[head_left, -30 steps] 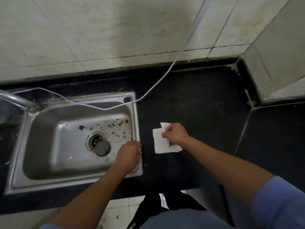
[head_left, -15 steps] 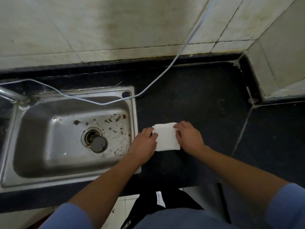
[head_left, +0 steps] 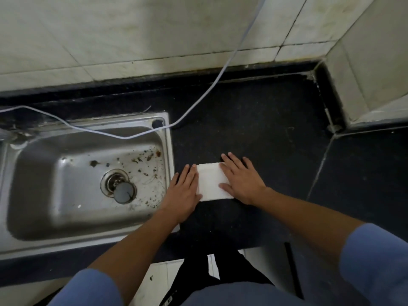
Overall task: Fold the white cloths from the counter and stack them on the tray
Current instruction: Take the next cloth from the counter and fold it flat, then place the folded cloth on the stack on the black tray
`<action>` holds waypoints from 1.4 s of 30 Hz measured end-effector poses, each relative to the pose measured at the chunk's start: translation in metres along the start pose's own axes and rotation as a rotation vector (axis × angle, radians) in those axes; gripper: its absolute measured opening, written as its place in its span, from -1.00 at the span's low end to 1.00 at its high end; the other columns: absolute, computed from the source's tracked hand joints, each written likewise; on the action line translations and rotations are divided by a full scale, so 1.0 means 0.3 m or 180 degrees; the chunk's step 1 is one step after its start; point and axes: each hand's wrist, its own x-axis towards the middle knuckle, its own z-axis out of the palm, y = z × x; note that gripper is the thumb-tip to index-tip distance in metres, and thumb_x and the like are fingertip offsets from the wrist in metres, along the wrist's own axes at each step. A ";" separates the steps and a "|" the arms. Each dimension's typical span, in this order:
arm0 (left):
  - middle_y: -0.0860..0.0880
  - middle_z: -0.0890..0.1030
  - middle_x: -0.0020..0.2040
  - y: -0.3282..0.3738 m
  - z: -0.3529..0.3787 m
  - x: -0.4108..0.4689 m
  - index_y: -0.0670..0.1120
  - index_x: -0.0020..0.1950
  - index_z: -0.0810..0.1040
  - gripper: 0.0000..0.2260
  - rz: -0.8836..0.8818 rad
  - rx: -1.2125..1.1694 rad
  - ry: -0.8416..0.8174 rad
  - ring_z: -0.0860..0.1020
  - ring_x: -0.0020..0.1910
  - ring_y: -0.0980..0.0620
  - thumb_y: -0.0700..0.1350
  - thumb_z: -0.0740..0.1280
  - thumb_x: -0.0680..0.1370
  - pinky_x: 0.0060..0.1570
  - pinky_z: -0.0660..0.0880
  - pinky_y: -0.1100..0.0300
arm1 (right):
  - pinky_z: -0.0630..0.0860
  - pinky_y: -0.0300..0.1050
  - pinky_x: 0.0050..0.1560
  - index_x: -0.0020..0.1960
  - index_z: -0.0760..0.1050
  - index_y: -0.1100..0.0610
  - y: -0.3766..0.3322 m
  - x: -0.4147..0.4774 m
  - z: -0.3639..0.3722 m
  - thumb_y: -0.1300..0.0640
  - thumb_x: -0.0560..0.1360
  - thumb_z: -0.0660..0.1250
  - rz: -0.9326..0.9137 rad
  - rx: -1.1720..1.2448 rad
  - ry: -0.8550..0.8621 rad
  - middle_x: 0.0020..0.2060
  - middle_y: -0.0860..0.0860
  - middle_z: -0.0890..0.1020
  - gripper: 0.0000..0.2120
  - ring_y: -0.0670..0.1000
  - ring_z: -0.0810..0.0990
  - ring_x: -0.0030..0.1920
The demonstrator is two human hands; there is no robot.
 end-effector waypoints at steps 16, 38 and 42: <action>-0.15 0.51 0.26 -0.074 -0.099 -0.282 -0.14 0.18 0.56 -0.70 -0.1076 -0.0454 0.0652 0.46 0.24 -0.15 -0.03 0.33 0.51 0.19 0.42 -0.02 | 0.43 -0.10 -0.18 0.08 0.48 0.10 -0.087 0.145 -0.156 0.09 0.45 0.33 0.0344 0.1418 -0.0676 0.01 0.03 0.55 -0.78 0.05 0.54 -0.05; -0.04 0.59 0.07 0.281 -0.324 -0.186 -0.03 0.14 0.48 -0.79 0.2152 0.0164 0.0415 0.56 0.05 -0.11 0.00 0.20 0.56 -0.05 0.48 0.04 | 0.36 -0.03 -0.22 0.05 0.42 0.08 -0.361 -1.056 -0.012 -0.30 0.54 0.12 0.3239 0.1398 0.1091 -0.09 0.12 0.62 -0.56 0.20 0.58 -0.04; -0.04 0.59 0.09 0.548 -0.320 -0.302 -0.02 0.17 0.48 -0.78 0.2893 0.0285 0.0471 0.57 0.05 -0.09 0.00 0.21 0.57 -0.03 0.50 0.04 | 0.43 -0.02 -0.22 0.00 0.36 0.06 -0.501 -1.338 0.092 -0.26 0.56 0.11 0.3879 0.1412 0.1262 -0.12 0.10 0.62 -0.62 0.19 0.59 -0.08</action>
